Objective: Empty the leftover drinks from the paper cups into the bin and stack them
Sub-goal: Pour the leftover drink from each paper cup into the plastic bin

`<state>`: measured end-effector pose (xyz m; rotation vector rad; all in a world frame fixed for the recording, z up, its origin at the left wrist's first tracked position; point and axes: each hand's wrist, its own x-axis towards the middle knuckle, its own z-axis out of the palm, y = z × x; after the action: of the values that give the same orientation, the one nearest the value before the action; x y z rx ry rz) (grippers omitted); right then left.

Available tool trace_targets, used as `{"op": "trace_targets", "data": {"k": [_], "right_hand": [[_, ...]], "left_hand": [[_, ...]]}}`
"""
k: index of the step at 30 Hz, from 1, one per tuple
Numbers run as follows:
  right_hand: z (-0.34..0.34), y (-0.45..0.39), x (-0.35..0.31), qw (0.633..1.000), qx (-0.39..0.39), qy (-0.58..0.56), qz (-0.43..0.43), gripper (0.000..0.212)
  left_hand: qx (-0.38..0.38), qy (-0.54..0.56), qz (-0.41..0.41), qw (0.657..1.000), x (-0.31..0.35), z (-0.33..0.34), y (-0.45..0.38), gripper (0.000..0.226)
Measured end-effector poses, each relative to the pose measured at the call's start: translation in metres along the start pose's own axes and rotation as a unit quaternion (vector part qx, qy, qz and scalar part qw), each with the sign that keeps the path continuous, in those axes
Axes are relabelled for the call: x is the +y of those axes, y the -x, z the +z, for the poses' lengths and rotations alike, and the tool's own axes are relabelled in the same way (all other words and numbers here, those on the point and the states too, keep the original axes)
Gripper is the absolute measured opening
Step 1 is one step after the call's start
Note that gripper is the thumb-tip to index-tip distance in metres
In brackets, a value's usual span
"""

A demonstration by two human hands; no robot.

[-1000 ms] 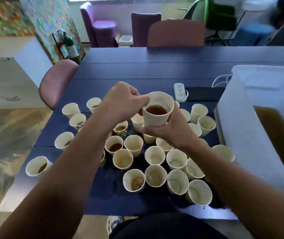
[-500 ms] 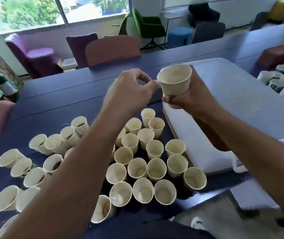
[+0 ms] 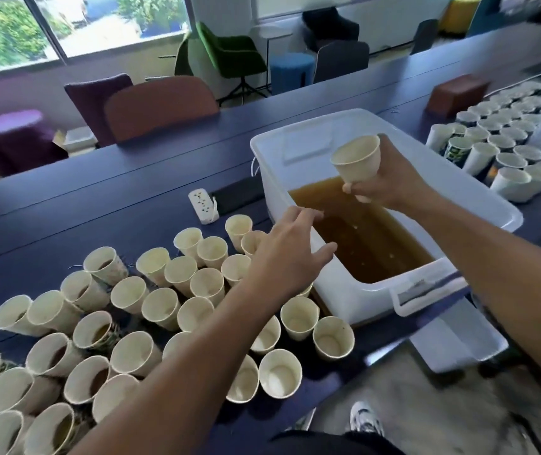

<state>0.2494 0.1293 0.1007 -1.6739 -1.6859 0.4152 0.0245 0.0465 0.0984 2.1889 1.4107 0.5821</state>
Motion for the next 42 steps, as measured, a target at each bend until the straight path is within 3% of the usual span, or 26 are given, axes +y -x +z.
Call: {"op": "trace_targets", "data": {"k": [9,25,42], "right_hand": [[0.022,0.01,0.021,0.998,-0.014,0.021,0.054,0.072],[0.034,0.021,0.007,0.987,-0.085,0.129,0.034,0.065],[0.038,0.014,0.015,0.973,-0.071,0.22,0.002,0.062]], "left_hand": [[-0.069,-0.063,-0.031,0.995,-0.015,0.022,0.007,0.096],[-0.091,-0.088,-0.093,0.988,-0.007,0.013,0.005,0.096],[-0.096,-0.097,-0.09,0.987,-0.005,0.014,0.004,0.097]]}}
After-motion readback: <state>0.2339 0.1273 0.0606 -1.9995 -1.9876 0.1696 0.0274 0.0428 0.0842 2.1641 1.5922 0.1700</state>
